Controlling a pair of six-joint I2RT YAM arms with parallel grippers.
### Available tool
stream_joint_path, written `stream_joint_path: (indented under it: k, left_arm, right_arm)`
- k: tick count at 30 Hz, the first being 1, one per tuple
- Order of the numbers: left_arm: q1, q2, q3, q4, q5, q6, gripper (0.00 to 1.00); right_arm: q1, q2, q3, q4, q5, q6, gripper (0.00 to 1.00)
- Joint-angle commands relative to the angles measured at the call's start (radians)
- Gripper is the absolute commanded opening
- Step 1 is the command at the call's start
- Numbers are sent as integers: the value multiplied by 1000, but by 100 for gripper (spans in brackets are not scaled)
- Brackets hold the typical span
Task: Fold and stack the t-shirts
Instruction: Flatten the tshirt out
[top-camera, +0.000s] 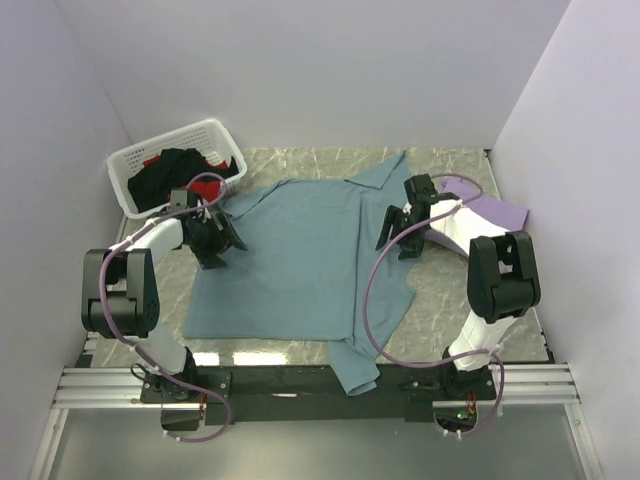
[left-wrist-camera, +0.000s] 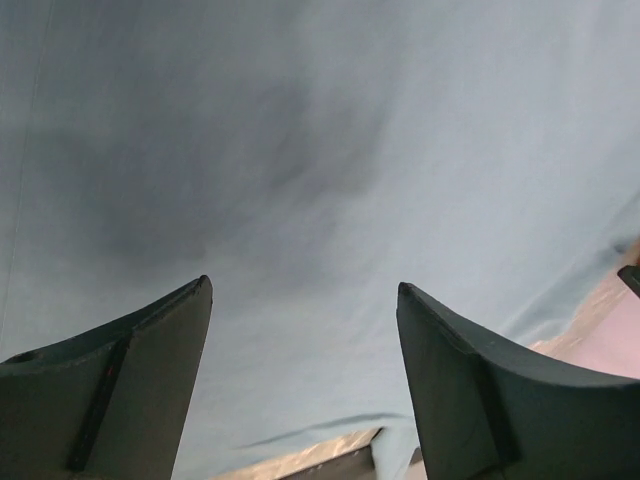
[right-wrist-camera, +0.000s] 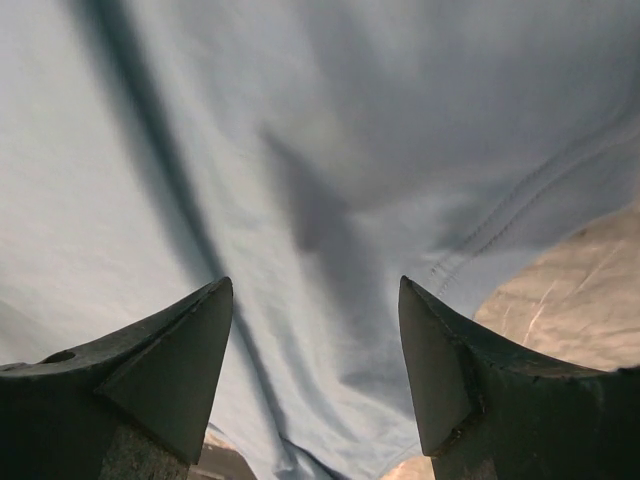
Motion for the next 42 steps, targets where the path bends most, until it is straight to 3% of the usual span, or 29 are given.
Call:
stream_joint_path:
  k: [1,16,42]
  left_arm:
    - [6,-20,-26,40,19,-5,80]
    - [147,103,-7,9,-58,109,81]
    - [166,242,237,-98,-267,265,81]
  right_arm:
    - [-1,0,-40,78,-45,40,73]
    - [-54,126,-31,-5,51,18,73]
    - [-127,428,477,-230,148,-74,73]
